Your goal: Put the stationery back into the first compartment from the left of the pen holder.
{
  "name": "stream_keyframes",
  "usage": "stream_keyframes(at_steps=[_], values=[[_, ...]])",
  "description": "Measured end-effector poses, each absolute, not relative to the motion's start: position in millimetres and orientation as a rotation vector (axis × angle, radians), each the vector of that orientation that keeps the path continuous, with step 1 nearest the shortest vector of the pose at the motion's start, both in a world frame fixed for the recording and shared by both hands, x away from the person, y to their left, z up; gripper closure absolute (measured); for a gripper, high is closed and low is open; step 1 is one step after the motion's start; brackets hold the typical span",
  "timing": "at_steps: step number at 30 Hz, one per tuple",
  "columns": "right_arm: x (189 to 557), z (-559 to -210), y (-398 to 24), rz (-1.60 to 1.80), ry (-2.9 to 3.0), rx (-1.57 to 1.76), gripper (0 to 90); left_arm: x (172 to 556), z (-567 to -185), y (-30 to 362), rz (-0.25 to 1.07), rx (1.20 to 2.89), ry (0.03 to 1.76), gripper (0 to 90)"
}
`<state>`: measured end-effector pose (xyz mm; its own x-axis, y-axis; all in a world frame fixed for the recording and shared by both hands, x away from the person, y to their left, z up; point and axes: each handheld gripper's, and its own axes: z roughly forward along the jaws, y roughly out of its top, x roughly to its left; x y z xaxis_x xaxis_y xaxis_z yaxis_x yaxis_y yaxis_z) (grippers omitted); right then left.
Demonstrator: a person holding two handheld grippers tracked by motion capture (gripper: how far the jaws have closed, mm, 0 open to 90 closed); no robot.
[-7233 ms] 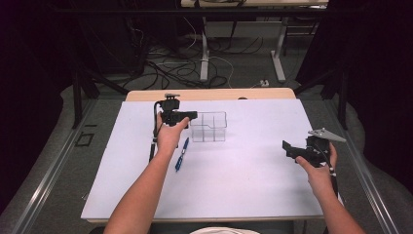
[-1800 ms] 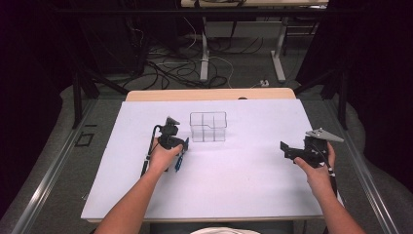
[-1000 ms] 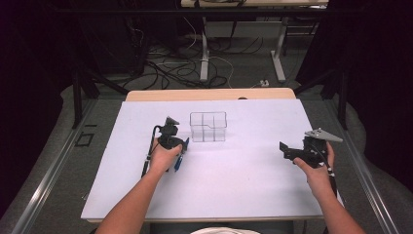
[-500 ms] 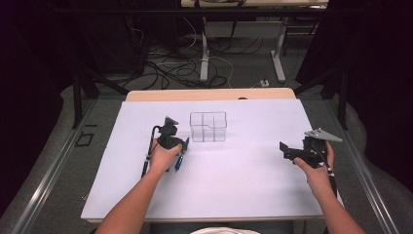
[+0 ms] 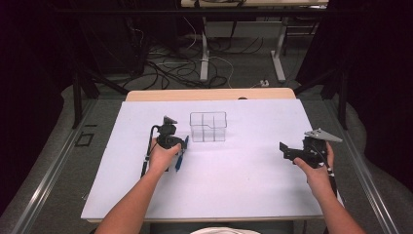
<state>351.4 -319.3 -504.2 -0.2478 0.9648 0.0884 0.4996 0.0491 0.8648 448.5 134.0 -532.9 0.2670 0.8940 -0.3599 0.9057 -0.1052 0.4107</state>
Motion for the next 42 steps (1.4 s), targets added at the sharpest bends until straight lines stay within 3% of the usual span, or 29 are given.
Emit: stream_keyframes(at_steps=[42], values=[[353.0, -504.6, -319.6, 1.131, 1.806, 1.461, 0.0, 432.6, -493.0, 152.2, 0.189, 1.776, 1.48, 79.1]])
